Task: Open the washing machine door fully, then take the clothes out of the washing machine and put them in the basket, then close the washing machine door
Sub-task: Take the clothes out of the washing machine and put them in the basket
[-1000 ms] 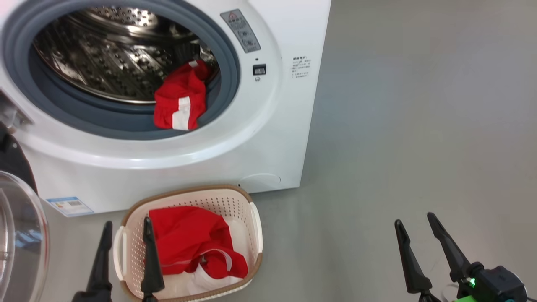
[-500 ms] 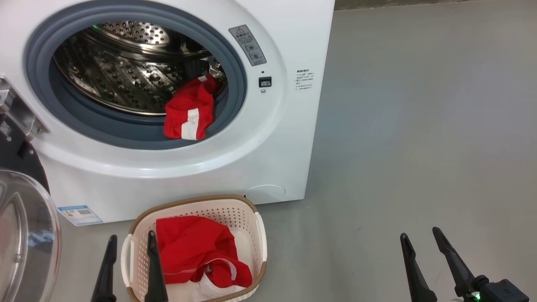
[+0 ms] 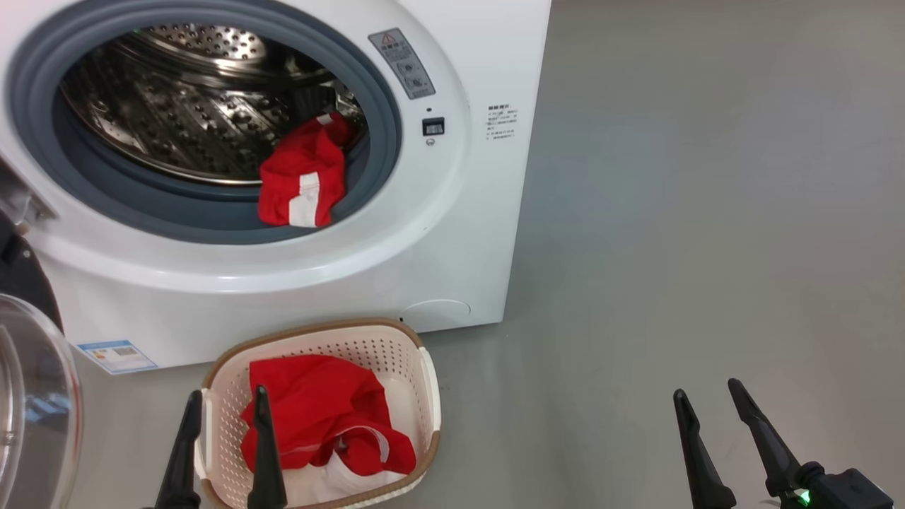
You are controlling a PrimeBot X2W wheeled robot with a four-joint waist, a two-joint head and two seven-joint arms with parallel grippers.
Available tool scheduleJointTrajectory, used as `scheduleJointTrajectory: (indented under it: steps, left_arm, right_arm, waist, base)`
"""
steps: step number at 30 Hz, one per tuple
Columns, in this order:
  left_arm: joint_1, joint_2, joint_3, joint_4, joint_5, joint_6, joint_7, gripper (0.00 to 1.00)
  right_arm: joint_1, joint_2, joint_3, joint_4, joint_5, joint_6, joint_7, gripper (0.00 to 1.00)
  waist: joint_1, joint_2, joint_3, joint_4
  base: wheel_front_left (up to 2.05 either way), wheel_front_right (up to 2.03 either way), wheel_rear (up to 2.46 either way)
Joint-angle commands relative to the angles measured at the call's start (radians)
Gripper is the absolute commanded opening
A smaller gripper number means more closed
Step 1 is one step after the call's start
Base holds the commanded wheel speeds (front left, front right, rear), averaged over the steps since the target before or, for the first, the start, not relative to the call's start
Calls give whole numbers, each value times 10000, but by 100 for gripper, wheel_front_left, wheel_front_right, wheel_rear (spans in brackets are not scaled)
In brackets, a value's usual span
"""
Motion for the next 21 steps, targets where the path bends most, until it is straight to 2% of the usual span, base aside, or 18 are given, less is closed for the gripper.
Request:
scheduleJointTrajectory:
  steps: [1,16,21]
  left_arm:
    - [-394,63,269,-289,-3,26,-25,100]
    - [-1870,374,412,78,-68,-126,164,100]
    - [-2771,503,491,377,-202,-320,233,100]
  right_arm:
    - [-252,-83,236,-303,86,27,-47,100]
    - [-804,-83,342,-710,159,27,-47,100]
    - [-1054,-83,406,-843,150,27,-47,100]
  waist:
    - [0,-1,159,-83]
    - [0,-1,1484,-470]
    - [0,-1,2113,-487]
  base:
    - [0,0,0]
    - [0,0,0]
    - [0,0,0]
